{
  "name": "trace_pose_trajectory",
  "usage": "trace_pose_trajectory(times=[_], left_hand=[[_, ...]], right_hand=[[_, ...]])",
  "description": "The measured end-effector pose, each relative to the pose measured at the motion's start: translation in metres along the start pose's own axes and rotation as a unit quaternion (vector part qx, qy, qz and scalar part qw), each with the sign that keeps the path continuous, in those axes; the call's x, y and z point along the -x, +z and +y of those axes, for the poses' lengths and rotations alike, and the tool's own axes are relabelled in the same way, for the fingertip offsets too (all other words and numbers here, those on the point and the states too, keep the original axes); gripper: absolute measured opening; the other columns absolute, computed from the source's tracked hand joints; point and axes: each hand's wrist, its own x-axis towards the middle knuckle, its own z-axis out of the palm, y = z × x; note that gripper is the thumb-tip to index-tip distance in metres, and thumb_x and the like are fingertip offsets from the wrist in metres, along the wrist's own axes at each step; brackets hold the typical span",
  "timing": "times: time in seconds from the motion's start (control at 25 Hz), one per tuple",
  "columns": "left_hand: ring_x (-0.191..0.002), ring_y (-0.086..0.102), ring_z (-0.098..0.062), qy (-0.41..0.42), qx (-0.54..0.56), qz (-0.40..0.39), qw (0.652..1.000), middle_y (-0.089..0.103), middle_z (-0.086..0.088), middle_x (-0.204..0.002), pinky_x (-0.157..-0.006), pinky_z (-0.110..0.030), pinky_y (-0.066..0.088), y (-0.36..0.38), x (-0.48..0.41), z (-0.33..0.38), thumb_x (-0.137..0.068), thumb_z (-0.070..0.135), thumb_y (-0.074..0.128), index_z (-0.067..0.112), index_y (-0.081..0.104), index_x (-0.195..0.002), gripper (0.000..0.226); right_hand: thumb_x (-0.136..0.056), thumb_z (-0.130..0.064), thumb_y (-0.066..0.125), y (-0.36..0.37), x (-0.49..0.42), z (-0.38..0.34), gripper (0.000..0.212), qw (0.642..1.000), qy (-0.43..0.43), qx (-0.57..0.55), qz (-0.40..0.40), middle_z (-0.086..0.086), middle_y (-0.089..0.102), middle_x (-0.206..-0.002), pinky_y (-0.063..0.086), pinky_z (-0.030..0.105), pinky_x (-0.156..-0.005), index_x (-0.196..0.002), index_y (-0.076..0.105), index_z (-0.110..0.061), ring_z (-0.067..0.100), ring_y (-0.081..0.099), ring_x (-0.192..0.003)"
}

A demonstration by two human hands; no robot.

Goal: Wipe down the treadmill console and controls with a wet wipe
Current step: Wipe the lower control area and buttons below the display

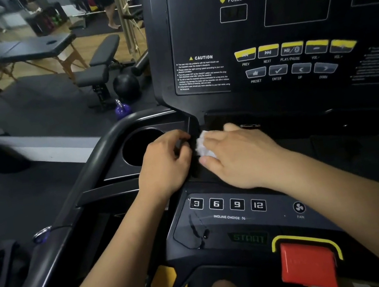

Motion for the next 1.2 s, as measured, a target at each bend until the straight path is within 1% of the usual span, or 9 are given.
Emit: trace_pose_trajectory(times=[0.08, 0.24, 0.4, 0.52, 0.68, 0.76, 0.84, 1.04, 1.2], left_hand=[[-0.075, 0.062, -0.016, 0.002, 0.003, 0.000, 1.000, 0.072, 0.004, -0.094, -0.074, -0.032, 0.052, 0.000, 0.002, -0.001, -0.083, 0.024, 0.049, 0.017, 0.072, -0.104, 0.032], [-0.070, 0.062, -0.011, 0.009, 0.003, 0.001, 1.000, 0.072, 0.004, -0.095, -0.072, -0.020, 0.048, -0.001, 0.005, 0.000, -0.085, 0.027, 0.049, 0.019, 0.072, -0.106, 0.033], [-0.072, 0.062, -0.018, -0.004, 0.000, 0.004, 1.000, 0.072, 0.001, -0.092, -0.074, -0.033, 0.052, 0.000, 0.000, 0.002, -0.081, 0.026, 0.048, 0.017, 0.072, -0.103, 0.034], [-0.077, 0.063, -0.018, 0.000, 0.000, 0.002, 1.000, 0.072, 0.001, -0.096, -0.076, -0.036, 0.053, 0.000, 0.002, 0.002, -0.082, 0.026, 0.048, 0.016, 0.072, -0.104, 0.034], [-0.077, 0.064, -0.019, 0.005, -0.002, 0.008, 1.000, 0.073, 0.001, -0.097, -0.077, -0.035, 0.053, -0.001, 0.003, 0.003, -0.083, 0.027, 0.048, 0.017, 0.072, -0.104, 0.033], [-0.077, 0.064, -0.019, 0.006, -0.009, 0.006, 1.000, 0.073, 0.001, -0.096, -0.077, -0.034, 0.052, 0.000, 0.003, 0.002, -0.084, 0.026, 0.049, 0.017, 0.072, -0.104, 0.032], [-0.077, 0.063, -0.018, 0.006, -0.013, 0.008, 1.000, 0.073, 0.001, -0.096, -0.078, -0.033, 0.052, 0.000, 0.003, 0.000, -0.087, 0.022, 0.052, 0.018, 0.072, -0.104, 0.027], [-0.081, 0.063, -0.016, 0.008, -0.009, 0.015, 1.000, 0.073, 0.004, -0.096, -0.079, -0.030, 0.050, 0.000, 0.003, 0.001, -0.087, 0.018, 0.054, 0.017, 0.072, -0.102, 0.024], [-0.078, 0.063, -0.016, 0.000, 0.009, 0.002, 1.000, 0.071, 0.005, -0.089, -0.075, -0.035, 0.052, -0.002, 0.004, 0.006, -0.083, 0.024, 0.048, 0.018, 0.072, -0.100, 0.030]], right_hand=[[-0.096, -0.057, 0.025, 0.001, -0.008, -0.011, 0.053, 1.000, 0.001, 0.012, -0.011, -0.009, 0.043, -0.143, 0.033, 0.037, -0.073, -0.130, 0.049, -0.023, 0.021, 0.043, -0.119], [-0.094, -0.063, 0.019, -0.004, 0.004, 0.005, 0.055, 0.996, 0.036, 0.066, 0.040, -0.008, 0.058, -0.118, 0.032, 0.036, -0.066, -0.117, 0.059, -0.034, 0.024, 0.057, -0.106], [-0.094, -0.062, 0.024, -0.002, -0.002, -0.004, 0.057, 0.996, 0.053, 0.062, 0.044, -0.002, 0.056, -0.114, 0.031, 0.036, -0.068, -0.117, 0.059, -0.023, 0.024, 0.054, -0.108], [-0.097, -0.056, 0.026, 0.007, -0.011, -0.018, 0.056, 0.997, 0.033, 0.055, 0.053, 0.001, 0.052, -0.125, 0.038, 0.037, -0.077, -0.127, 0.052, -0.017, 0.022, 0.045, -0.117], [-0.098, -0.045, 0.036, 0.007, 0.012, 0.005, 0.040, 0.992, -0.057, -0.106, 0.039, 0.000, 0.049, -0.142, 0.035, 0.034, -0.100, -0.126, 0.054, -0.022, 0.020, 0.040, -0.127], [-0.097, -0.048, 0.039, 0.011, 0.029, 0.017, 0.046, 0.987, -0.079, -0.135, 0.022, -0.006, 0.034, -0.153, 0.026, 0.023, -0.105, -0.134, 0.051, -0.024, 0.012, 0.033, -0.135], [-0.091, -0.058, 0.034, 0.013, 0.038, 0.026, 0.057, 0.986, -0.049, -0.154, 0.032, -0.013, 0.026, -0.154, 0.032, 0.026, -0.107, -0.135, 0.050, -0.025, 0.010, 0.035, -0.134], [-0.087, -0.065, 0.012, 0.004, 0.018, 0.013, 0.074, 0.998, -0.052, -0.038, -0.019, -0.011, 0.039, -0.146, 0.030, 0.036, -0.107, -0.134, 0.047, -0.020, 0.015, 0.029, -0.134], [-0.089, -0.066, 0.010, 0.002, 0.000, -0.006, 0.072, 0.999, -0.037, -0.025, 0.002, -0.009, 0.052, -0.126, 0.033, 0.035, -0.091, -0.114, 0.057, -0.018, 0.019, 0.040, -0.117]])
